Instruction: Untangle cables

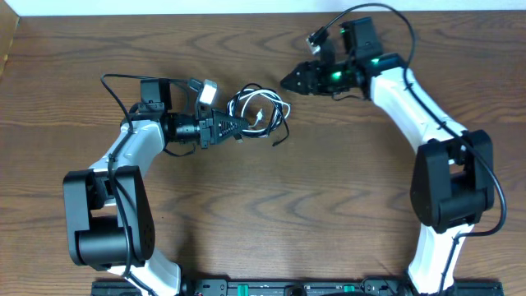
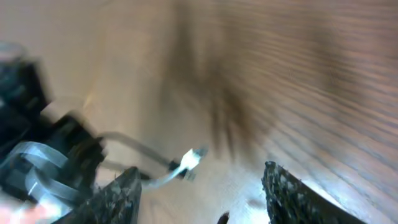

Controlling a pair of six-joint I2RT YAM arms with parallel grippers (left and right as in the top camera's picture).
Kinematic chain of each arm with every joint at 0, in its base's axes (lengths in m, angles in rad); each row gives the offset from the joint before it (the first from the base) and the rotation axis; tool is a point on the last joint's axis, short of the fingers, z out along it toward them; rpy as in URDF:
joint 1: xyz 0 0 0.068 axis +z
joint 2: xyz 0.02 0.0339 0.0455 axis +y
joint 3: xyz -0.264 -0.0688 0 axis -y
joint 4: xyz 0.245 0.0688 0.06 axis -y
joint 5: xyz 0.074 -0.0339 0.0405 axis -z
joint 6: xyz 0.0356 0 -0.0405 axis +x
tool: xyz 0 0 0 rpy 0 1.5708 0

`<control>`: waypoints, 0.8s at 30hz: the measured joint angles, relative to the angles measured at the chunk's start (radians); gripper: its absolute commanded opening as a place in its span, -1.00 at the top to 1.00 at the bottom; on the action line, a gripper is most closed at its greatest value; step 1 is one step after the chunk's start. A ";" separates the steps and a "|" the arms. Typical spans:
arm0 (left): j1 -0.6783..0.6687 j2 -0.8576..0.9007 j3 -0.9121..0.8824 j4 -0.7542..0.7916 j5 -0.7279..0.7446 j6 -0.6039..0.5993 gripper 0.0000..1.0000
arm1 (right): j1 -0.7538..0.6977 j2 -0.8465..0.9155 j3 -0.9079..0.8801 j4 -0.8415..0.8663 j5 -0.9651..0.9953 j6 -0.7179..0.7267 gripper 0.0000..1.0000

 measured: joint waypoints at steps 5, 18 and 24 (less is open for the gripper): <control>-0.010 0.000 -0.002 0.000 0.022 0.013 0.85 | -0.019 0.000 0.000 -0.060 -0.134 -0.156 0.00; -0.015 0.000 -0.002 0.004 -0.003 0.032 0.85 | -0.010 0.000 0.000 -0.110 -0.116 -0.240 0.10; -0.014 0.000 -0.002 0.004 -0.005 0.032 0.85 | 0.024 0.000 0.000 -0.134 -0.156 -0.273 0.13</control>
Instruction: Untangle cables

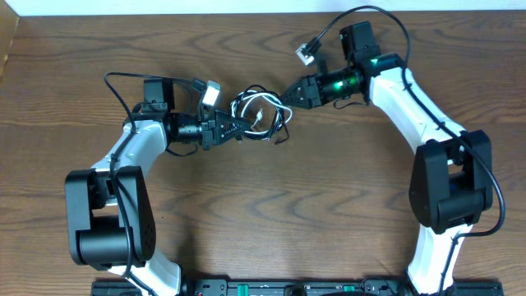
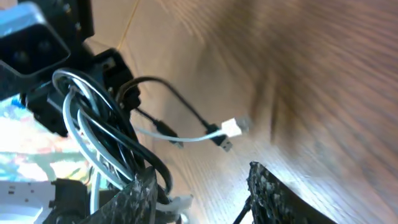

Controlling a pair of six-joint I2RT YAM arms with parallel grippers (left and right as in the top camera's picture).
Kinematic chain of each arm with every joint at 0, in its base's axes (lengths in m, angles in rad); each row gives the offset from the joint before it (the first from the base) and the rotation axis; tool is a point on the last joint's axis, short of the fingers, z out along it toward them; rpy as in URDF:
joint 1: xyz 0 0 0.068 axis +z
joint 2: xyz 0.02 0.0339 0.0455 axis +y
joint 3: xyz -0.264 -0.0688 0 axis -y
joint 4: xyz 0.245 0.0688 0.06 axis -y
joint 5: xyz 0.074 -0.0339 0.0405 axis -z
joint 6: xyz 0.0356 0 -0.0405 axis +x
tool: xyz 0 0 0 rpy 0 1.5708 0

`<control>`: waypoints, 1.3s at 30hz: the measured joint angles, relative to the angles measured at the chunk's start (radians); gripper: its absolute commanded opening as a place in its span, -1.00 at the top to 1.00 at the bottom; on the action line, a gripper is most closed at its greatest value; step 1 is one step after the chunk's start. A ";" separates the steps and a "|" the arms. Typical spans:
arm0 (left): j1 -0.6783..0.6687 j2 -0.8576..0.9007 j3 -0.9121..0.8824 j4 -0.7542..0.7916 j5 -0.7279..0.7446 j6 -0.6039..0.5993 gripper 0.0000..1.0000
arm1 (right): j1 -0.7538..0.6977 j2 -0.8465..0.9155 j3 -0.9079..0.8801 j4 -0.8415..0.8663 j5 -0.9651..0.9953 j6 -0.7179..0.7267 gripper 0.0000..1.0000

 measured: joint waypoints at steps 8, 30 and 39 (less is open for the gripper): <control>0.003 0.000 0.000 0.002 0.001 0.000 0.84 | 0.057 0.000 0.000 -0.001 -0.029 -0.019 0.07; 0.003 0.000 0.000 0.004 -0.003 0.000 0.84 | 0.063 0.000 0.000 -0.047 -0.064 0.137 0.13; 0.002 0.000 0.000 0.004 -0.003 0.000 0.83 | 0.057 0.000 0.000 -0.037 -0.063 0.099 0.03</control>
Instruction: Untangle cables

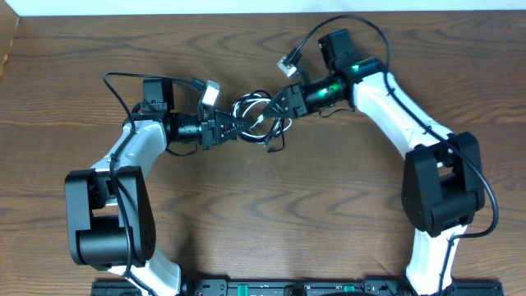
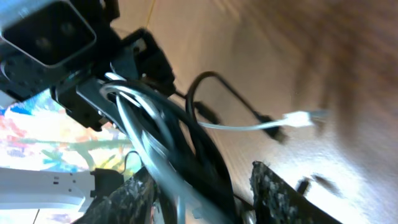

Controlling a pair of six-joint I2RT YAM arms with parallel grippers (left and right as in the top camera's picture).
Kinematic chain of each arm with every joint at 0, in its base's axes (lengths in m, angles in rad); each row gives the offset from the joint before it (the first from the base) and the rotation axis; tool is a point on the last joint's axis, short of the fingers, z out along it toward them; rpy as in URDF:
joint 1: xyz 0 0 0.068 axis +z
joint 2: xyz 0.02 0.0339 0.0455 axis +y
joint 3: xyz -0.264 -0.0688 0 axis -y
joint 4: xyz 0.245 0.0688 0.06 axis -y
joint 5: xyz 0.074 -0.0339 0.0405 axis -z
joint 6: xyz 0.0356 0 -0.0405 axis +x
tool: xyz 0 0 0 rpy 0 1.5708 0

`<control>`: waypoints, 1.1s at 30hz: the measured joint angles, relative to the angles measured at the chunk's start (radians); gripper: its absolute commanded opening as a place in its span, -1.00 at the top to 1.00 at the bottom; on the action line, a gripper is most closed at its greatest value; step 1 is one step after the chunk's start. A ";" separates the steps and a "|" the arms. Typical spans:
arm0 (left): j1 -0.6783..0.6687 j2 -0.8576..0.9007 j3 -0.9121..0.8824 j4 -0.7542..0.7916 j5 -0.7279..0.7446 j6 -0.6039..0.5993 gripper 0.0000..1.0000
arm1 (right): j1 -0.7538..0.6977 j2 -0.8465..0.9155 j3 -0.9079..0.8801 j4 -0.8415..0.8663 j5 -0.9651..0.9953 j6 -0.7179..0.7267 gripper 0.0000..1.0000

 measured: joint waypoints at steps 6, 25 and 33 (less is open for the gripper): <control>-0.003 0.000 0.000 0.000 0.000 0.000 0.83 | -0.101 0.000 0.000 -0.003 0.003 0.000 0.04; -0.003 0.000 0.000 0.000 0.000 0.000 0.83 | -0.039 0.000 0.000 0.004 0.298 0.000 0.09; -0.002 0.000 0.000 0.000 0.001 0.000 0.83 | 0.008 0.000 0.000 -0.003 0.282 -0.017 0.14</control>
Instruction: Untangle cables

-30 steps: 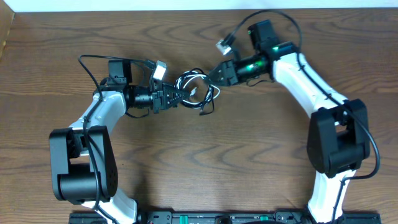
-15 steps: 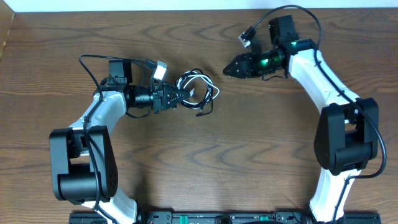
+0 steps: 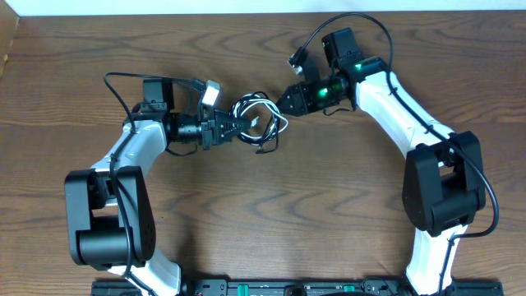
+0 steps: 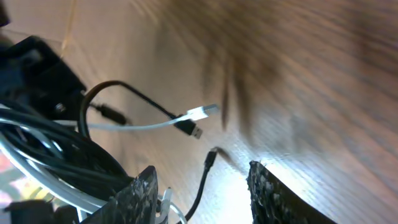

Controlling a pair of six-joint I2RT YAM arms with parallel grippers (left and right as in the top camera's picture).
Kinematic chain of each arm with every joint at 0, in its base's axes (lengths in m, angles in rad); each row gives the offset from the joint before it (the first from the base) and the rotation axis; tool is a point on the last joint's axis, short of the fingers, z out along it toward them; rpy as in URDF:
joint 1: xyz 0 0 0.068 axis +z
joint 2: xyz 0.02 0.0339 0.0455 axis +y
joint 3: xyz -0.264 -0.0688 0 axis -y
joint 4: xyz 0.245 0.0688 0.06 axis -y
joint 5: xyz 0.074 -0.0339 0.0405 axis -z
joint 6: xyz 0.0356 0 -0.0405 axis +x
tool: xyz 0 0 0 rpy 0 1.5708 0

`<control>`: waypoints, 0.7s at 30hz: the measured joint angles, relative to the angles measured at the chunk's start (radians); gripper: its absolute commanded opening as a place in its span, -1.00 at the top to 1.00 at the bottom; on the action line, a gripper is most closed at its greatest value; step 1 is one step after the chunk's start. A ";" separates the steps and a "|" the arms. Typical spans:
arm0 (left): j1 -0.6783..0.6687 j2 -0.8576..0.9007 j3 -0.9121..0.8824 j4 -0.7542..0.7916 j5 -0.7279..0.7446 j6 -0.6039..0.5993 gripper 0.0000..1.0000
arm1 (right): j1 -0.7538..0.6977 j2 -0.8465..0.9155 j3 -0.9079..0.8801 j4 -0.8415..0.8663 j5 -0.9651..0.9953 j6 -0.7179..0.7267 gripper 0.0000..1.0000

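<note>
A tangle of black and white cables (image 3: 260,123) lies mid-table; in the right wrist view it bunches at the left (image 4: 56,155). My left gripper (image 3: 235,129) reaches in from the left and is shut on the bundle's left side. My right gripper (image 3: 283,99) sits at the bundle's upper right, open (image 4: 202,171). A loose black plug end (image 4: 210,155) lies between its fingers, untouched. A white-tipped cable end (image 4: 200,113) and a black plug (image 4: 189,130) stick out to the right of the tangle.
The brown wood table (image 3: 329,205) runs to its far edge at the top of the overhead view. The right arm's own black lead (image 3: 362,20) loops above its wrist. A thin black lead (image 3: 115,82) arcs behind the left arm.
My right gripper has drawn back a little from the tangle, which filled the space between its fingers before; only one black plug end lies there now. The left gripper has kept its hold.
My right gripper began well right of the tangle, open, while the left held the bundle's left side. It then stood at the bundle's right edge, then with its fingers in among the loops. Now it sits slightly back, still open.
</note>
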 measured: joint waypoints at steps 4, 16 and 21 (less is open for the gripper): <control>0.000 0.000 0.000 0.000 0.000 0.000 0.83 | -0.006 0.000 0.000 -0.004 -0.111 -0.035 0.14; -0.001 0.000 0.000 0.000 0.000 0.000 0.83 | 0.009 0.000 0.000 -0.004 -0.309 -0.090 0.15; -0.001 0.000 0.000 0.000 0.000 0.000 0.83 | 0.032 0.000 0.000 -0.041 -0.308 -0.098 0.16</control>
